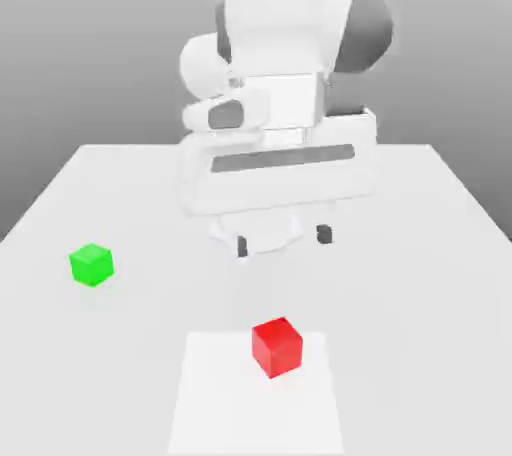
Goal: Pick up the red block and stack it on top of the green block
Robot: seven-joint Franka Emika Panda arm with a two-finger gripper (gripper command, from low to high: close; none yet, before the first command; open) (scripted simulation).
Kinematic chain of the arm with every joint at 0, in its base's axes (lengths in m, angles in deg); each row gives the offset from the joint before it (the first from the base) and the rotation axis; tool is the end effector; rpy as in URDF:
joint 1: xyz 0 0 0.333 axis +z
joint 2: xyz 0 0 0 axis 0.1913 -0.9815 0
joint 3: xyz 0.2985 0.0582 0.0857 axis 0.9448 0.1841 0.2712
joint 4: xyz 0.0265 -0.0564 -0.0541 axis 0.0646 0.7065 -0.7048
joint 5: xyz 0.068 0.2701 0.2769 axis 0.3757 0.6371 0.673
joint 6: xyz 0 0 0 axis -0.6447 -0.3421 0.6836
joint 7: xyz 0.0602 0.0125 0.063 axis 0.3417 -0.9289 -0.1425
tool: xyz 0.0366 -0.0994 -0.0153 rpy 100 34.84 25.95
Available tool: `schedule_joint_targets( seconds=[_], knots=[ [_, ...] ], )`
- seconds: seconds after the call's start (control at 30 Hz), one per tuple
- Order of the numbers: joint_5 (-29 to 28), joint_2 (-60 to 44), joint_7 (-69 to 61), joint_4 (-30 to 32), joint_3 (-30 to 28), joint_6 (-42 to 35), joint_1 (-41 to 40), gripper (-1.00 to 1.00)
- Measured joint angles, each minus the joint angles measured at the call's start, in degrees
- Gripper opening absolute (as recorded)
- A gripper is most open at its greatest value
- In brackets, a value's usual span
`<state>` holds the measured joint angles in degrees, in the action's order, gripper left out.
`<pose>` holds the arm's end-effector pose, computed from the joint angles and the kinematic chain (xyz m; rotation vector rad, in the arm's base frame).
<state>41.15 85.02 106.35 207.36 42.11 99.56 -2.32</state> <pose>0.3992 0.0269 0.2853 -3.0203 0.5859 -0.1989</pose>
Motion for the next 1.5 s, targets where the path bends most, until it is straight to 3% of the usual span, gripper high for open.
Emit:
schedule_joint_targets(
  seconds=[0.1,0.3,0.33,0.57,0.8,1.17,1.5],
  knots=[
    [-1.3,-7.6,-2.7,4.3,0.2,5.3,0.4,0.00],
    [1.4,-20.3,-5.4,3.6,2.4,15.9,-0.9,0.00],
    [1.9,-22.1,-5.7,3.4,3.0,17.5,-1.4,-1.00],
    [1.6,-22.5,-5.5,3.3,3.3,17.8,-1.8,-1.00],
    [-1.3,-9.7,-3.4,5.2,2.5,6.8,-1.9,-1.00],
    [-10.6,2.1,14.0,7.8,-8.4,-1.1,-24.9,-1.00],
    [-16.5,7.5,28.9,11.2,-17.6,-3.5,-48.3,-1.00]
  ],
)
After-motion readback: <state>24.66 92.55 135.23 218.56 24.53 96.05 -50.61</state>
